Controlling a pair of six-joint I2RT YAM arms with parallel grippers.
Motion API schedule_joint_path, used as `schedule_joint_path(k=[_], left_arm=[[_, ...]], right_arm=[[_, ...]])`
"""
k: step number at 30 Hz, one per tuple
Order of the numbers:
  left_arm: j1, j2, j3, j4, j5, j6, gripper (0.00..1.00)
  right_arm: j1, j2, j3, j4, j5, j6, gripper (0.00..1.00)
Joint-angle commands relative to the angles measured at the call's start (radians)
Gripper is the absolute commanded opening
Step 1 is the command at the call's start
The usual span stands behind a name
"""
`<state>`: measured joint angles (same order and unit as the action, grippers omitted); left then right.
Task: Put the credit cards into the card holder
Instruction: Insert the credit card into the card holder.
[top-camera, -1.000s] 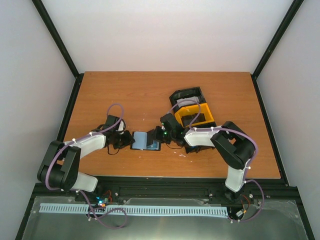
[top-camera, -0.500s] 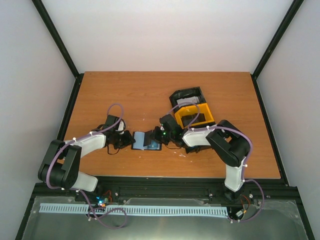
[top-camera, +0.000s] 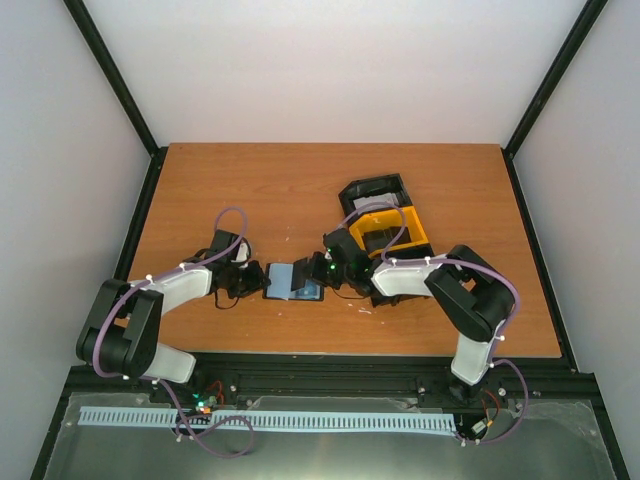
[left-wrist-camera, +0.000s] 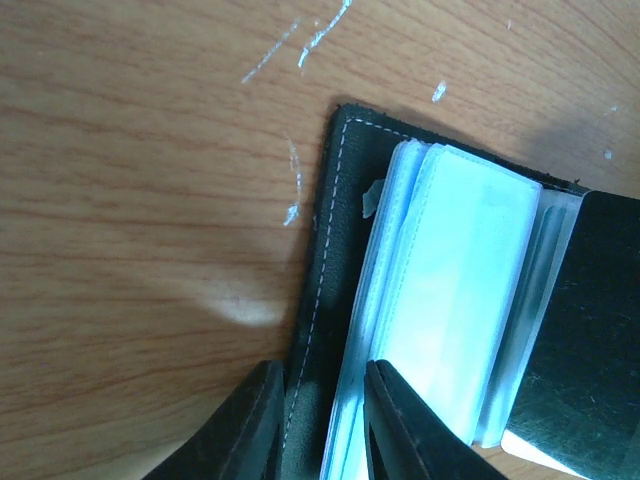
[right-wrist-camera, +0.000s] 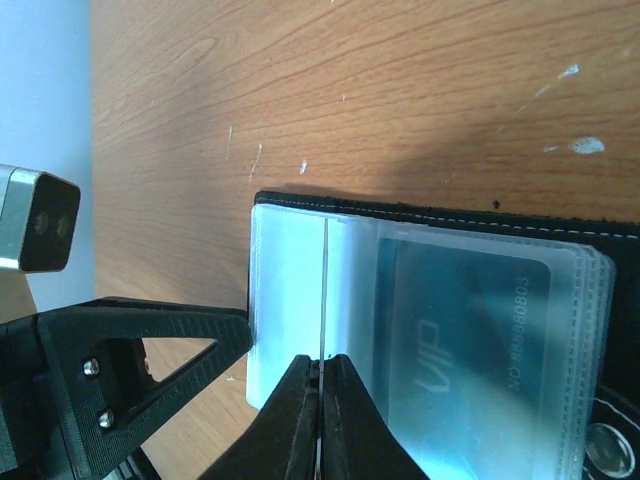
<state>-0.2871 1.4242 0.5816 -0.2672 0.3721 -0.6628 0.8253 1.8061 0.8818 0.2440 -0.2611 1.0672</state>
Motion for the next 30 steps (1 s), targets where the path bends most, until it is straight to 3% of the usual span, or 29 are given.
schedule_joint_path(k=[1, 22, 30], left_arm=[[0.002, 0.023, 0.001, -0.026, -0.005, 0.013, 0.24], [0.002, 0.032, -0.002, -0.008, 0.019, 0.012, 0.24], [0.002, 0.031, -0.003, -0.004, 0.029, 0.014, 0.24]], right_arm=[[0.009, -0.021, -0.023, -0.003, 0.016, -0.016, 0.03], [0.009, 0.129, 0.032, 0.095, -0.094, 0.042, 0.03], [0.02, 0.172, 0.039, 0.15, -0.116, 0.051, 0.1]])
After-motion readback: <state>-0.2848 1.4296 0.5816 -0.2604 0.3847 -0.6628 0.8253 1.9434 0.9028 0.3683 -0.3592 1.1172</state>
